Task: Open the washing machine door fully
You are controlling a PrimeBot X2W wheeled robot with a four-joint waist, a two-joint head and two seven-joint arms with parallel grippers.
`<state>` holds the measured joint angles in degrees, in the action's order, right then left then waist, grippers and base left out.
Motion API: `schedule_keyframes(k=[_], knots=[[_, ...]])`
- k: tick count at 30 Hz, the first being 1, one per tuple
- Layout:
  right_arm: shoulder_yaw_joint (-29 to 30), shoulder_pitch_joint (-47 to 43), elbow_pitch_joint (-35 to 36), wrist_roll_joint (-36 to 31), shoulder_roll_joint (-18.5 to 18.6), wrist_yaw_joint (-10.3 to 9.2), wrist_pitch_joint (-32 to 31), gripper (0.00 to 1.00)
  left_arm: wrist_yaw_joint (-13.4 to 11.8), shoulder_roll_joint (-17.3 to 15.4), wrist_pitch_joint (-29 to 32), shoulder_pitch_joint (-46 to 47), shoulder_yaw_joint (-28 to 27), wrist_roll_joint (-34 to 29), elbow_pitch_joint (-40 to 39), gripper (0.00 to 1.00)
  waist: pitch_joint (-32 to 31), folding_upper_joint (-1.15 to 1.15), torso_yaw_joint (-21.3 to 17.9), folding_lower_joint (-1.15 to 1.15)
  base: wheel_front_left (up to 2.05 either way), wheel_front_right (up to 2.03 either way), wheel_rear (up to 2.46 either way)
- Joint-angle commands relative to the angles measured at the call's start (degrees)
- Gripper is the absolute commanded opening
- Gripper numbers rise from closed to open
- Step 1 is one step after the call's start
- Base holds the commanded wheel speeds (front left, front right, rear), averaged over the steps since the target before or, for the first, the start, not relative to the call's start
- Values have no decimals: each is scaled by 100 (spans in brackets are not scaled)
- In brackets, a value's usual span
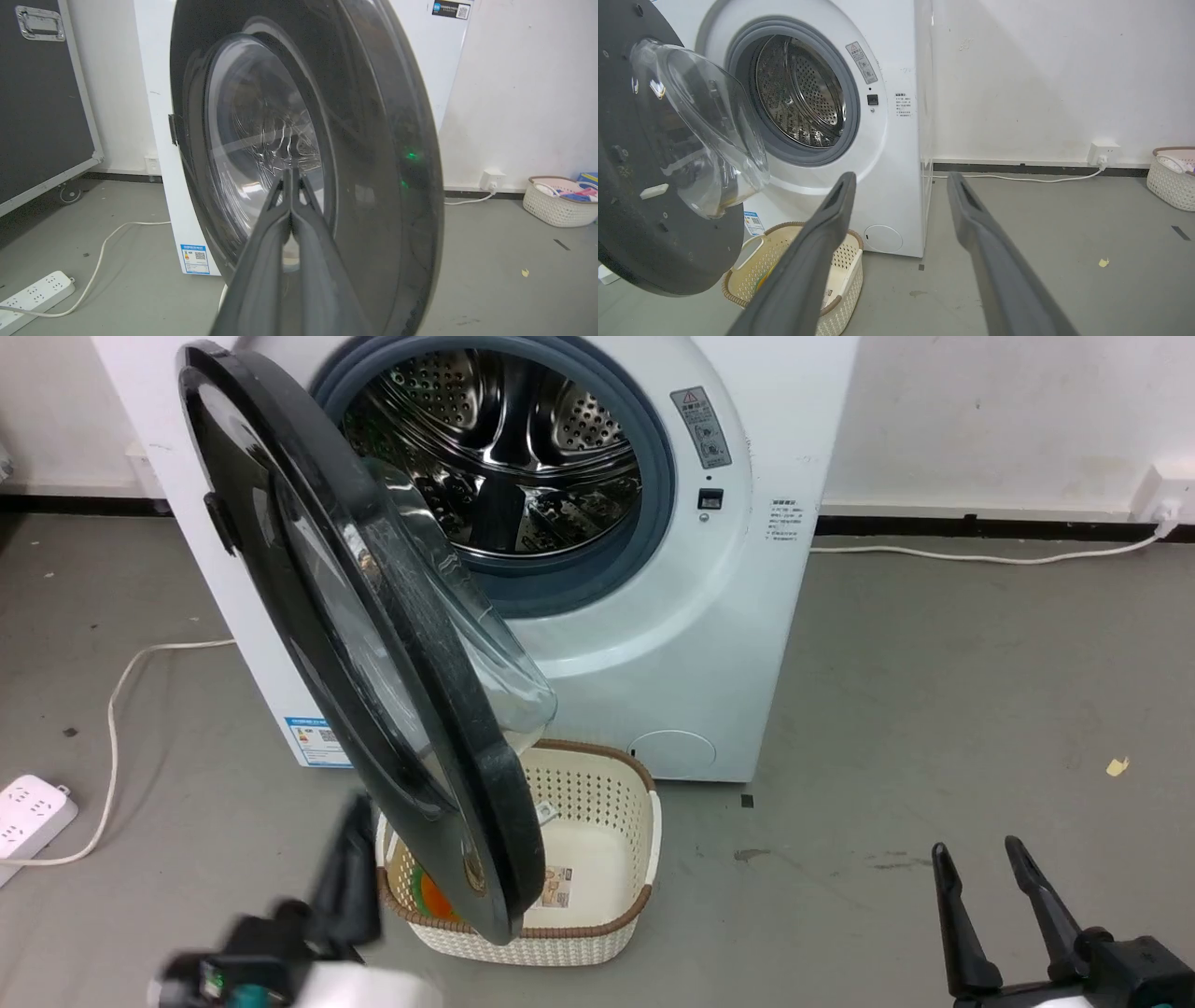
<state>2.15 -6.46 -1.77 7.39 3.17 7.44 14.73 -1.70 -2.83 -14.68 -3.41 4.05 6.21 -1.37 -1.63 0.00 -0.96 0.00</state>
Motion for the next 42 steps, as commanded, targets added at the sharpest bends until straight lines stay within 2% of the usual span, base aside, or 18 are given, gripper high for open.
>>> schedule_keyframes(k=[1, 6, 12, 15, 19, 20, 24, 28, 32, 33, 42], knots=[[-5, 49, 18, 32, -29, 5, 27, 100, -41, -6, -32, 143, -72, 61, -125, 0, 9, 0, -7, 0, 0, 0, 0], [-84, 67, 40, 80, -29, 5, 27, 100, -171, -6, -32, 588, -498, 429, -839, 0, 61, 0, -31, 0, 0, 0, 0], [-122, 91, 32, 117, -29, 5, 27, 100, -175, -6, -32, 1305, -744, 510, -1830, 0, 94, 0, -61, 0, 0, 0, 0], [-135, 94, 22, 137, -29, 5, 27, 100, -134, -5, -32, 1614, -675, 435, -2227, 0, 89, 0, -73, 0, 0, 0, 0], [-147, 81, 2, 178, -29, 5, 27, 100, -4, -5, -31, 1691, -295, 258, -2354, 0, 71, 0, -90, 0, 0, 0, 0], [-147, 73, -1, 208, -29, 5, 27, 100, 114, -5, 194, 1570, 199, 222, -2227, 0, 73, 0, -94, 0, 0, 0, 0], [-138, 71, -5, 254, -29, 5, 27, 100, 336, -5, 681, 1329, 951, 150, -1856, 0, 97, 0, -85, 0, 0, 0, 0], [-124, 80, -12, 267, -29, 5, 27, 100, 315, -5, 977, 952, 1516, 331, -1208, 0, 128, 0, -74, 0, 0, 0, 0], [-128, 90, -29, 280, -29, 5, 27, 100, 289, -5, 991, 794, 1678, 448, -473, 0, 158, 0, -63, 0, 0, 0, 0], [-159, 102, -58, 285, -29, 5, 27, 100, 290, -5, 948, 823, 1688, 517, 86, 0, 180, 0, -57, 0, 0, 0, 0], [-201, 136, -71, 296, -29, 5, 27, 100, 225, -73, 566, 1170, 1424, 683, 1356, 0, 258, 0, 41, 0, 0, 0, 0]])
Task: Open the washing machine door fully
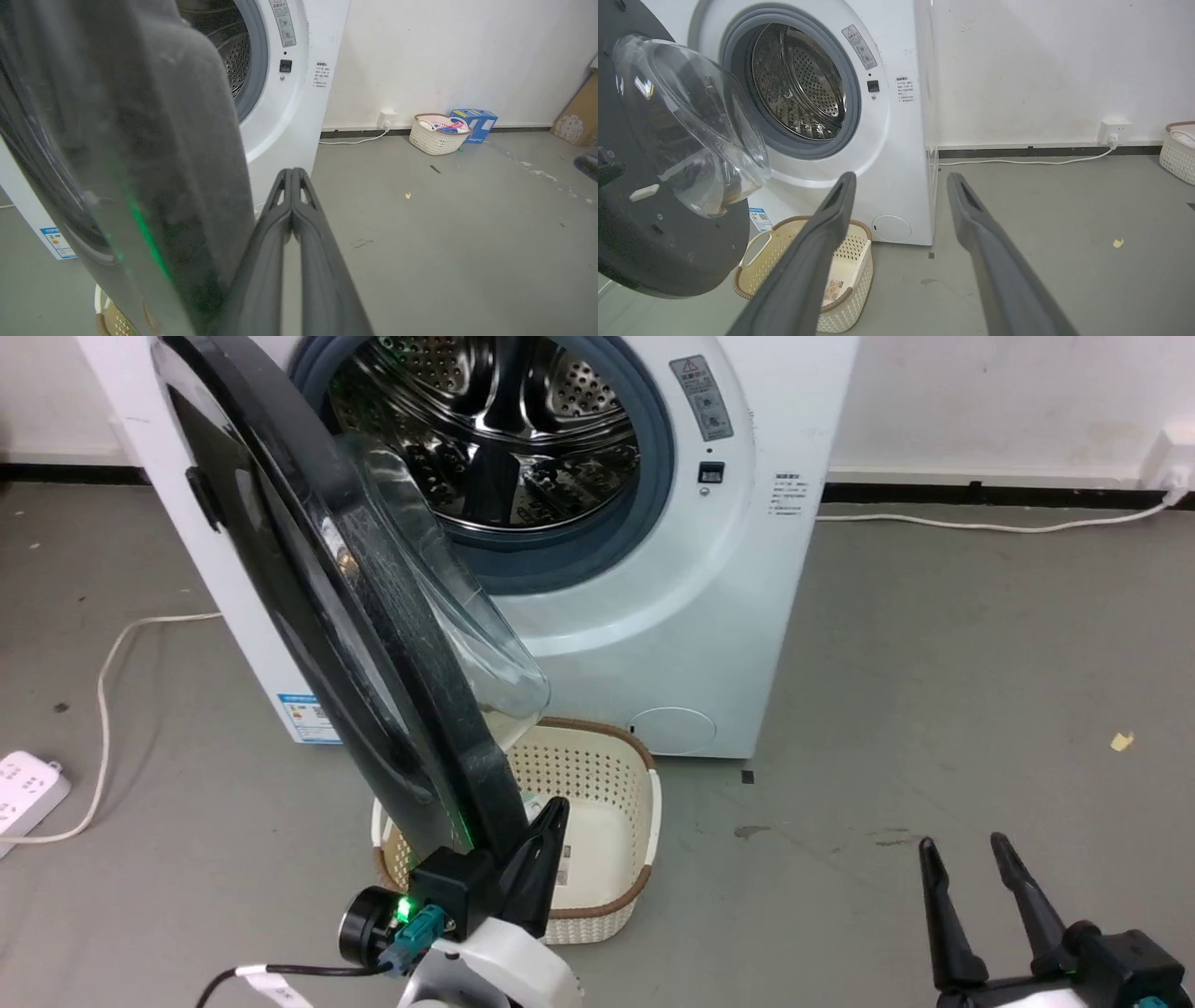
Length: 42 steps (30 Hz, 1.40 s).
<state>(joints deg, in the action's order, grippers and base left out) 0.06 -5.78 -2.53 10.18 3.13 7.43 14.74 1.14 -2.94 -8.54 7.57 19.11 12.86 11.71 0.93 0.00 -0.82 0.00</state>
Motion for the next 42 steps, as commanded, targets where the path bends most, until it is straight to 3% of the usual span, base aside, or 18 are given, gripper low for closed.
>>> schedule_keyframes(k=[1, 7, 14, 25, 32, 42], knots=[[0, 66, -1, 13, -25, 6, 26, 100, -72, -90, -107, 92, -108, 11, 149, 0, 1, 0, 50, 0, 0, 0, 0], [14, 44, -37, -23, -25, 6, 26, 100, -179, -166, -385, 23, -291, 81, 397, 0, -74, 0, 327, 0, 0, 0, 0], [47, -62, -67, 45, -25, 6, 26, 100, -319, -263, -470, -243, -483, 197, 196, 0, -152, 0, 935, 0, 0, 0, 0], [-74, -43, -74, -2, -25, 6, 26, 100, -463, -739, -328, -122, -944, 340, -77, 0, 9, 0, 1824, 0, 0, 0, 0], [-166, 108, -66, -216, -25, 6, 26, 100, -434, -1180, -161, 258, -1387, 561, 32, 0, 496, 0, 2042, 0, 0, 0, 0], [-170, 348, -28, -572, -25, 6, -12, 100, -368, -1772, -172, 952, -1998, 889, 757, 0, 1067, 0, 2042, 0, 0, 0, 0]])
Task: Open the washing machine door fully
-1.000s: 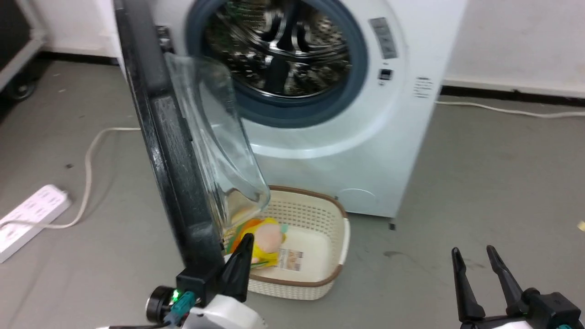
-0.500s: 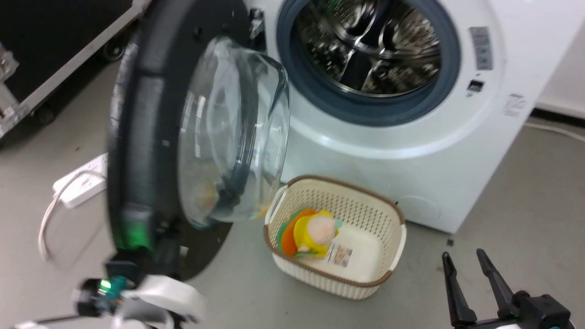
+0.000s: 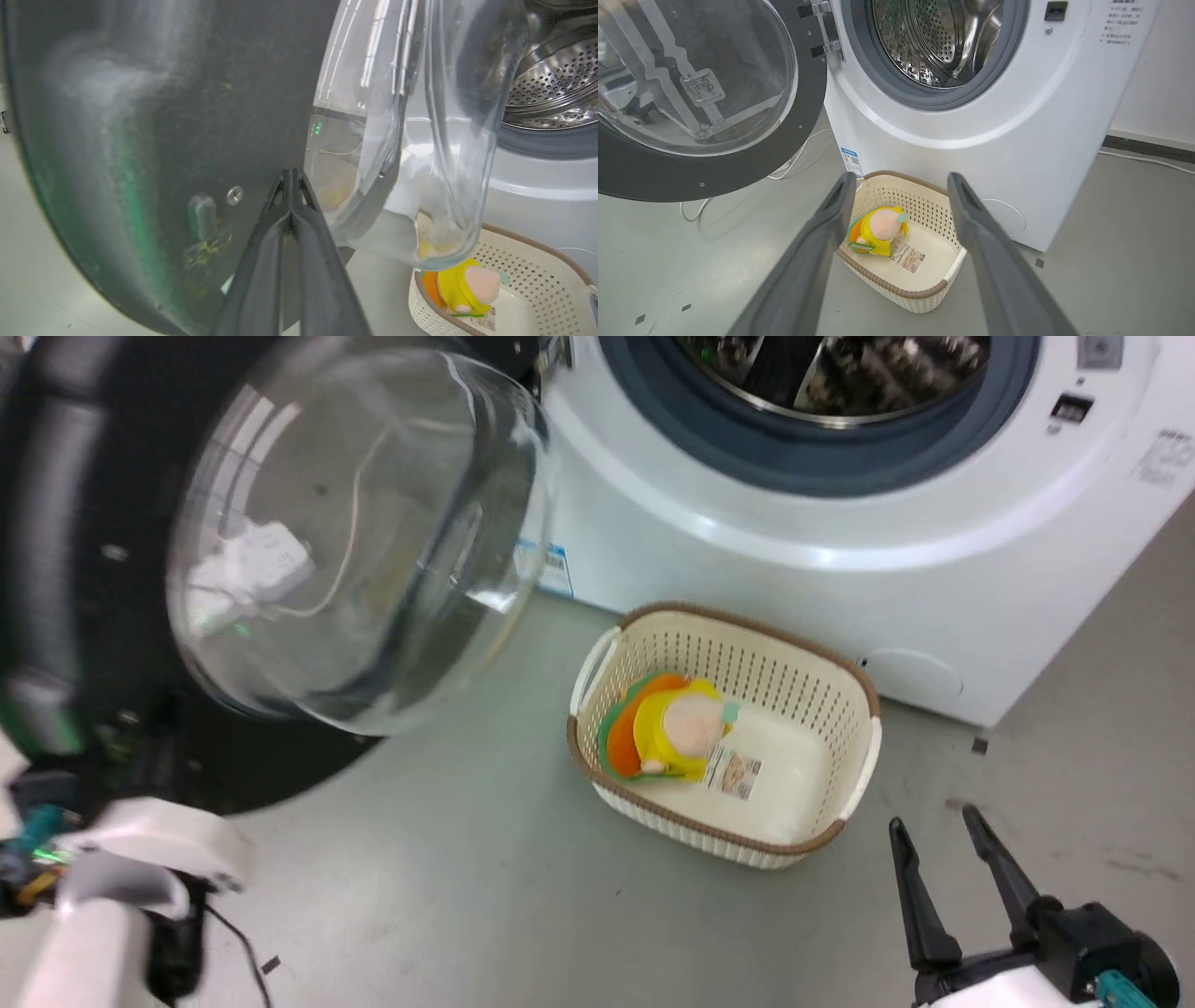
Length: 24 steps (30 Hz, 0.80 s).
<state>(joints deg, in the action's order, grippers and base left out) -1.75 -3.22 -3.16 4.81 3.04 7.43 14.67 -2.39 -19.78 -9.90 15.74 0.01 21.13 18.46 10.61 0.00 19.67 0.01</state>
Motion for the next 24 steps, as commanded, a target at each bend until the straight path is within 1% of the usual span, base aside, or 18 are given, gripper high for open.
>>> schedule_keyframes(k=[1, 9, 15, 20, 21, 24], knots=[[22, 102, 47, -59, -16, 6, -16, 100, -13, -138, -44, 202, -137, 89, 168, 0, 123, 0, -9, -1, 0, 0, 0], [54, 137, 134, -159, -13, 6, -109, 100, 76, -409, -149, 623, -323, 219, 828, 0, 221, 0, -41, -1, 0, 0, 0], [54, 142, 125, -146, -3, 6, -124, 100, 91, -443, -318, 750, -356, 221, 1113, 0, 174, 0, -79, -1, 0, 0, 0], [118, 144, 100, -109, -6, 6, -98, 100, 29, -444, -419, 639, -279, 49, 981, 0, 21, 0, -140, -1, 0, 0, 0], [315, 172, 79, 8, -10, 6, -58, 100, -39, -297, -466, 442, -185, -64, 628, 0, -145, 0, -214, -1, 0, 0, 0], [457, 178, 54, 51, -13, 6, -24, 100, -76, -136, -487, 164, -37, -190, 144, 0, -373, 0, -314, -1, 0, 0, 0]])
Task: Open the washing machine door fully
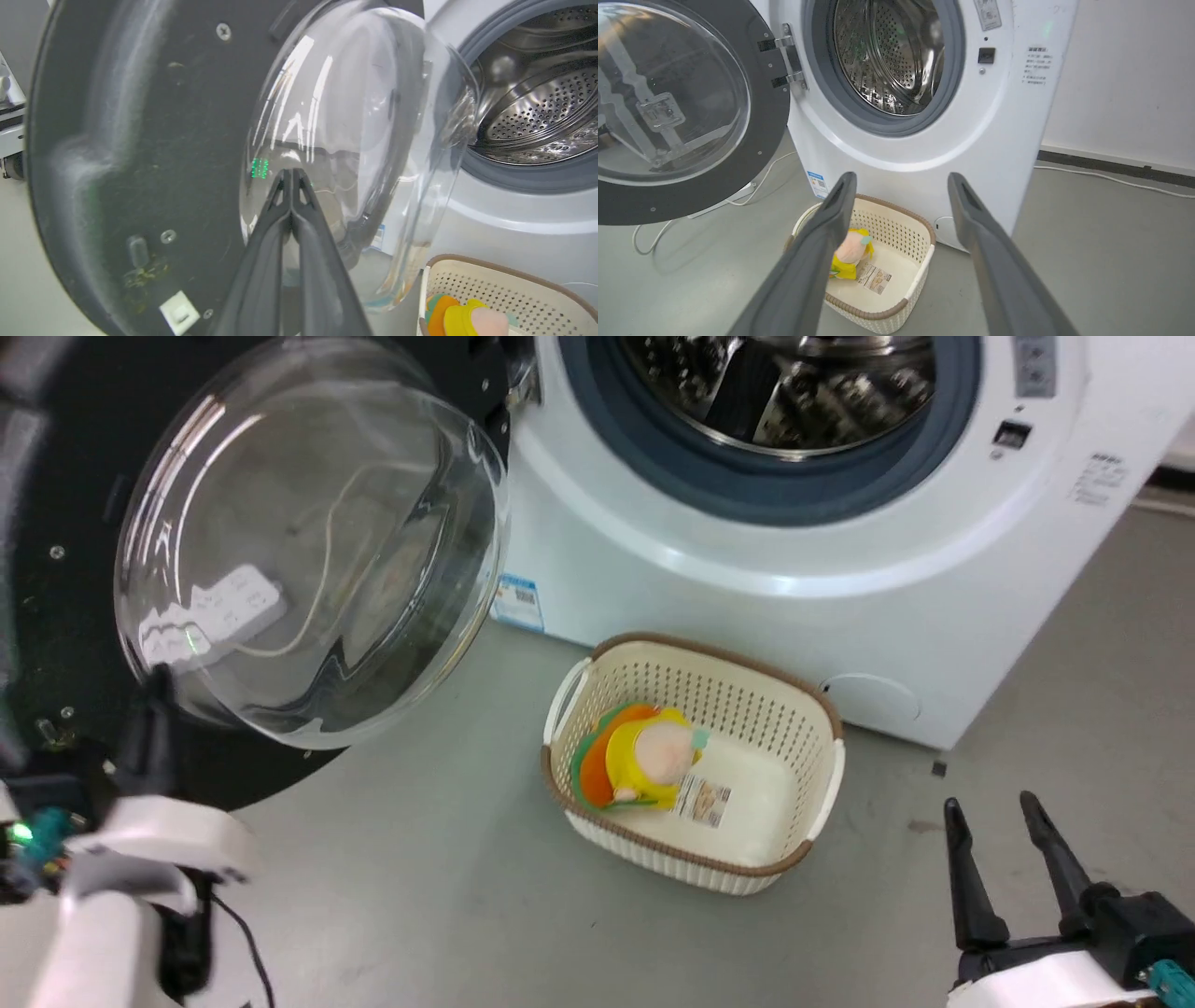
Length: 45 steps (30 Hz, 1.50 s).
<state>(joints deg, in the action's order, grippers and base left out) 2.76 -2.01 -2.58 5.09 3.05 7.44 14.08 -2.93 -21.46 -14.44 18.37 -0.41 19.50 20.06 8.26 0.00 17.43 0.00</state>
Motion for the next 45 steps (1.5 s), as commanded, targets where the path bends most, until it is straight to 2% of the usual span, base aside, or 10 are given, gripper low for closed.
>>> schedule_keyframes(k=[1, 7, 12, 24, 25, 26, 27, 28, 45], knots=[[38, 51, -19, 35, -14, 5, 43, 100, -33, 92, -37, -200, 69, -71, -190, 0, -218, 0, -130, 0, 0, 0, 0], [210, 11, -135, 62, -16, 5, 73, 100, -151, 388, -22, -839, 541, -381, -1061, 0, -695, 0, -500, 0, 0, 0, 0], [212, -52, -142, -16, -16, 5, 83, 100, -261, 712, 65, -1305, 859, -409, -1485, 0, -908, 0, -880, 0, 0, 0, 0], [59, -257, -7, -54, -17, 5, 91, 100, -313, 1135, -33, -1870, 1190, -448, -1455, 0, -973, 0, -1496, 0, 0, 0, 0], [40, -274, -11, -48, -17, 5, 91, 100, -321, 1174, -38, -1906, 1196, -447, -1411, 8, -976, 0, -1526, 0, 0, 0, 0], [25, -286, -15, -39, -17, 5, 91, 100, -339, 1206, -43, -1937, 1199, -461, -1365, 48, -978, 0, -1553, 0, 0, 0, 0], [21, -297, -17, -27, -17, 5, 91, 100, -350, 1228, -46, -1960, 1214, -490, -1315, 97, -980, 0, -1569, 0, 0, 0, 0], [18, -307, -20, -13, -17, 5, 91, 100, -355, 1251, -48, -1980, 1231, -514, -1265, 100, -982, 0, -1585, 0, 0, 0, 0], [-14, -365, -166, 56, -17, 5, 92, 100, -271, 1447, -55, -1951, 1240, -874, -1067, 100, -1001, 0, -1608, 0, 0, 0, 0]])
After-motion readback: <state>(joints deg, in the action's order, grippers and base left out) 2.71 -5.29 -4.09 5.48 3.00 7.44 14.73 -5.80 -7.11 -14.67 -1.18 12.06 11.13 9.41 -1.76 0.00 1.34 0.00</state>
